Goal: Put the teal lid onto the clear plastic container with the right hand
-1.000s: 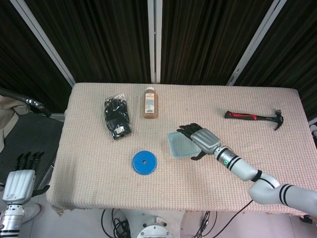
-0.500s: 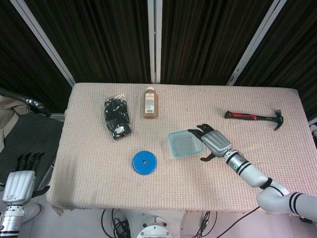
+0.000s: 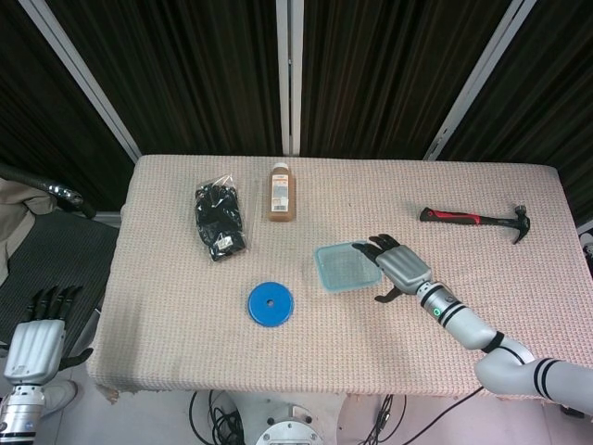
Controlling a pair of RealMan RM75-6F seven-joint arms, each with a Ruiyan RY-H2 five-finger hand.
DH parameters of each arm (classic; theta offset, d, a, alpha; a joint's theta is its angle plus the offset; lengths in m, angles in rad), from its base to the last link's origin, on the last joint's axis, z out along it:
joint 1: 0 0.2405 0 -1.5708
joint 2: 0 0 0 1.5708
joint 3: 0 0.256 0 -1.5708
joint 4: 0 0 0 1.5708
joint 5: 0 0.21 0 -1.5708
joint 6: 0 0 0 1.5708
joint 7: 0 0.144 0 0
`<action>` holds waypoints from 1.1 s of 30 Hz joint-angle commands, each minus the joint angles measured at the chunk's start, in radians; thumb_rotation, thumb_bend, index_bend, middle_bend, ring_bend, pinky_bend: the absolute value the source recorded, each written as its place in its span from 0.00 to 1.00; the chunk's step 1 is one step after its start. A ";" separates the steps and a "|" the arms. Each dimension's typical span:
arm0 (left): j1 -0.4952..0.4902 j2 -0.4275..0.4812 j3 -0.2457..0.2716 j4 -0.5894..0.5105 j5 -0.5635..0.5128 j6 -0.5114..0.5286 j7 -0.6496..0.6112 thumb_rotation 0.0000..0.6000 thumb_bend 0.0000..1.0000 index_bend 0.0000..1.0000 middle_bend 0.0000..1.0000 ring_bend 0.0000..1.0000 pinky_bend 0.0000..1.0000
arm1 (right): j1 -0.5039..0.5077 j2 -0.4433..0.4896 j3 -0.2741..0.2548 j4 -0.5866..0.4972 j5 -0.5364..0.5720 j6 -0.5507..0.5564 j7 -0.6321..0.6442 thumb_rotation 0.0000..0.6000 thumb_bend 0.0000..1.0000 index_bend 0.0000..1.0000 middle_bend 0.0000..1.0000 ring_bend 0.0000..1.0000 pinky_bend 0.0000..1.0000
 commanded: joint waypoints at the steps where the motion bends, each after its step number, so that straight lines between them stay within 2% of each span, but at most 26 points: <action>1: 0.000 -0.001 0.000 0.002 -0.001 -0.002 -0.002 1.00 0.00 0.10 0.09 0.01 0.02 | -0.001 -0.005 -0.001 0.004 -0.001 -0.003 -0.001 1.00 0.03 0.00 0.17 0.00 0.00; 12: 0.003 -0.007 0.003 0.017 0.000 -0.003 -0.017 1.00 0.00 0.10 0.09 0.01 0.03 | -0.006 -0.014 -0.006 0.002 -0.007 -0.004 -0.016 1.00 0.03 0.00 0.18 0.00 0.00; 21: 0.006 -0.009 0.003 0.028 0.007 0.003 -0.032 1.00 0.00 0.10 0.09 0.01 0.03 | -0.030 0.040 0.018 -0.081 -0.048 0.099 -0.060 1.00 0.03 0.00 0.15 0.00 0.00; 27: 0.008 -0.010 0.004 0.030 0.012 0.006 -0.035 1.00 0.00 0.10 0.09 0.01 0.03 | 0.004 0.046 0.036 -0.137 -0.052 0.070 -0.099 1.00 0.03 0.00 0.14 0.00 0.00; 33: 0.015 -0.010 0.007 0.031 0.009 0.010 -0.041 1.00 0.00 0.10 0.09 0.01 0.03 | 0.059 -0.009 0.053 -0.121 -0.023 -0.007 -0.129 1.00 0.03 0.00 0.13 0.00 0.00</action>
